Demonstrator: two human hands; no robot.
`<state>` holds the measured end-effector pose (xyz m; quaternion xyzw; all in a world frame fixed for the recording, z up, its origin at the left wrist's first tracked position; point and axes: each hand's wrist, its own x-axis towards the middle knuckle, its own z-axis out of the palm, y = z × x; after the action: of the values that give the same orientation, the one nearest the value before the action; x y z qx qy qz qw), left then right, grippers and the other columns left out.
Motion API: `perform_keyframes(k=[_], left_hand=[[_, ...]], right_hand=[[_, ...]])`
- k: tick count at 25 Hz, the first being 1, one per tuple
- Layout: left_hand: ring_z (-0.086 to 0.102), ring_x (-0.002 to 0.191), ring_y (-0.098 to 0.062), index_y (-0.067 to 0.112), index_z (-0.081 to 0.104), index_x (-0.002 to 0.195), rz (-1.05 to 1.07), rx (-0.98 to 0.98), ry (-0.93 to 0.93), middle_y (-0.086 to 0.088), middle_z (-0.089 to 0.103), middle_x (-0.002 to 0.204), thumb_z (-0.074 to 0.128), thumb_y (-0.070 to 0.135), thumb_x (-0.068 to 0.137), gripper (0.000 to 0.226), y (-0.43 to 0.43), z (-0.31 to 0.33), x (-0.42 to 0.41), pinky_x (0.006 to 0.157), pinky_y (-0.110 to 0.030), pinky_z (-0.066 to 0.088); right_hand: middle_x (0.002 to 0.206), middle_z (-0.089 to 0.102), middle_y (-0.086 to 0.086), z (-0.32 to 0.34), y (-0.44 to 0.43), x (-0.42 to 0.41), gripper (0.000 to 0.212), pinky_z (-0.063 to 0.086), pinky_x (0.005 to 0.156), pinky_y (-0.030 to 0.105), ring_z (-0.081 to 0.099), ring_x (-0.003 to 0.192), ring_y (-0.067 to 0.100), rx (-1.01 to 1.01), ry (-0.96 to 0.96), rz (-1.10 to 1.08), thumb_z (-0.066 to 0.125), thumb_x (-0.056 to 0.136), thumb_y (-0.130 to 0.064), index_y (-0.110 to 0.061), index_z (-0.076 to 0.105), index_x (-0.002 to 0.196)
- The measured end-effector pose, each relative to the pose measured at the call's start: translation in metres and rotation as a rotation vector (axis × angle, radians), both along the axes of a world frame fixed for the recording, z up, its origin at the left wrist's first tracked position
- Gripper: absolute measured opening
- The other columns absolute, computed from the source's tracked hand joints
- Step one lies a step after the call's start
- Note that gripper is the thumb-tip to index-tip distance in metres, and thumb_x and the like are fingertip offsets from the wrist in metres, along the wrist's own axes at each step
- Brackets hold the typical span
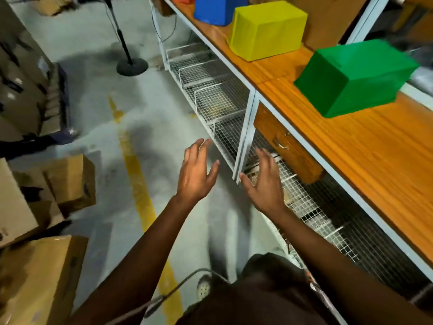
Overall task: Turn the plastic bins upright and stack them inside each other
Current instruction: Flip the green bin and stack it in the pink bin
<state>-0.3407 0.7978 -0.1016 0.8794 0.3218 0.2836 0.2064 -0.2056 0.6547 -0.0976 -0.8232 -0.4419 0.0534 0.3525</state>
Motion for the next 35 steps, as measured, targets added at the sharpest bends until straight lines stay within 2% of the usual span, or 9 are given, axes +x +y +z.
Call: perform_keyframes(k=[5, 9, 16, 23, 25, 29, 31, 33, 35], left_hand=[[0.037, 0.135, -0.027, 0.011, 0.039, 0.144, -0.115, 0.080, -0.123, -0.012, 0.043, 0.146, 0.047, 0.037, 0.097, 0.054, 0.075, 0.045, 0.079, 0.105, -0.030, 0.034], [0.038, 0.134, -0.025, 0.011, 0.040, 0.143, -0.225, 0.159, -0.173, -0.012, 0.044, 0.145, 0.048, 0.033, 0.098, 0.052, 0.125, 0.082, 0.165, 0.104, -0.023, 0.028], [0.042, 0.131, -0.031, 0.010, 0.042, 0.142, -0.428, 0.263, -0.110, -0.016, 0.046, 0.143, 0.043, 0.037, 0.099, 0.051, 0.199, 0.111, 0.321, 0.103, -0.042, 0.040], [0.048, 0.124, -0.032, 0.007, 0.048, 0.137, -0.717, 0.290, -0.221, -0.016, 0.052, 0.135, 0.047, 0.033, 0.097, 0.048, 0.204, 0.126, 0.460, 0.105, -0.041, 0.040], [0.048, 0.123, -0.028, 0.006, 0.048, 0.137, -0.801, 0.141, -0.238, -0.014, 0.054, 0.132, 0.052, 0.028, 0.095, 0.047, 0.201, 0.122, 0.502, 0.106, -0.036, 0.037], [0.057, 0.111, -0.027, 0.006, 0.058, 0.126, -0.634, -0.861, -0.152, -0.016, 0.062, 0.125, 0.064, 0.024, 0.090, 0.041, 0.196, 0.111, 0.577, 0.087, -0.031, 0.042], [0.061, 0.107, -0.030, 0.008, 0.066, 0.113, -0.593, -0.993, -0.110, -0.012, 0.068, 0.113, 0.068, 0.038, 0.081, 0.044, 0.203, 0.100, 0.603, 0.082, -0.032, 0.043], [0.064, 0.097, -0.028, 0.010, 0.069, 0.099, -0.599, -1.064, -0.046, -0.005, 0.070, 0.096, 0.068, 0.050, 0.072, 0.048, 0.206, 0.098, 0.614, 0.078, -0.034, 0.047], [0.070, 0.086, -0.023, 0.014, 0.071, 0.097, -0.680, -1.223, 0.123, -0.003, 0.074, 0.085, 0.064, 0.048, 0.084, 0.037, 0.201, 0.095, 0.616, 0.069, -0.028, 0.054]], right_hand=[[0.162, 0.024, 0.010, 0.038, 0.066, 0.064, 0.074, 0.028, 0.113, 0.043, 0.025, 0.147, 0.028, 0.129, -0.061, -0.129, 0.057, 0.094, -0.046, -0.018, 0.024, 0.154], [0.160, 0.026, 0.010, 0.068, 0.109, 0.127, 0.072, 0.027, 0.115, 0.038, 0.026, 0.147, 0.026, 0.269, -0.057, -0.225, 0.059, 0.093, -0.043, -0.016, 0.028, 0.153], [0.151, 0.038, 0.019, 0.106, 0.140, 0.245, 0.069, 0.031, 0.116, 0.043, 0.035, 0.141, 0.031, 0.451, -0.145, -0.444, 0.055, 0.090, -0.037, -0.007, 0.035, 0.148], [0.145, 0.043, 0.019, 0.103, 0.121, 0.336, 0.072, 0.041, 0.108, 0.053, 0.046, 0.133, 0.036, 0.495, -0.200, -0.805, 0.062, 0.086, -0.028, -0.004, 0.033, 0.147], [0.146, 0.044, 0.017, 0.094, 0.116, 0.358, 0.075, 0.044, 0.105, 0.053, 0.048, 0.131, 0.034, 0.520, -0.123, -0.931, 0.064, 0.085, -0.032, -0.008, 0.032, 0.148], [0.157, 0.033, 0.017, 0.070, 0.117, 0.380, 0.083, 0.034, 0.115, 0.043, 0.040, 0.141, 0.031, 0.714, 0.357, -1.243, 0.058, 0.090, -0.049, -0.013, 0.021, 0.155], [0.164, 0.021, 0.013, 0.056, 0.118, 0.387, 0.092, 0.021, 0.121, 0.037, 0.024, 0.150, 0.025, 0.737, 0.502, -1.301, 0.047, 0.090, -0.064, -0.013, 0.013, 0.158], [0.166, 0.010, 0.008, 0.043, 0.122, 0.391, 0.082, 0.012, 0.122, 0.034, 0.013, 0.153, 0.023, 0.719, 0.569, -1.343, 0.035, 0.098, -0.061, -0.013, 0.006, 0.158], [0.165, 0.012, 0.007, 0.044, 0.135, 0.393, 0.087, 0.013, 0.122, 0.036, 0.014, 0.153, 0.025, 0.749, 0.667, -1.348, 0.030, 0.095, -0.068, -0.011, 0.007, 0.158]])
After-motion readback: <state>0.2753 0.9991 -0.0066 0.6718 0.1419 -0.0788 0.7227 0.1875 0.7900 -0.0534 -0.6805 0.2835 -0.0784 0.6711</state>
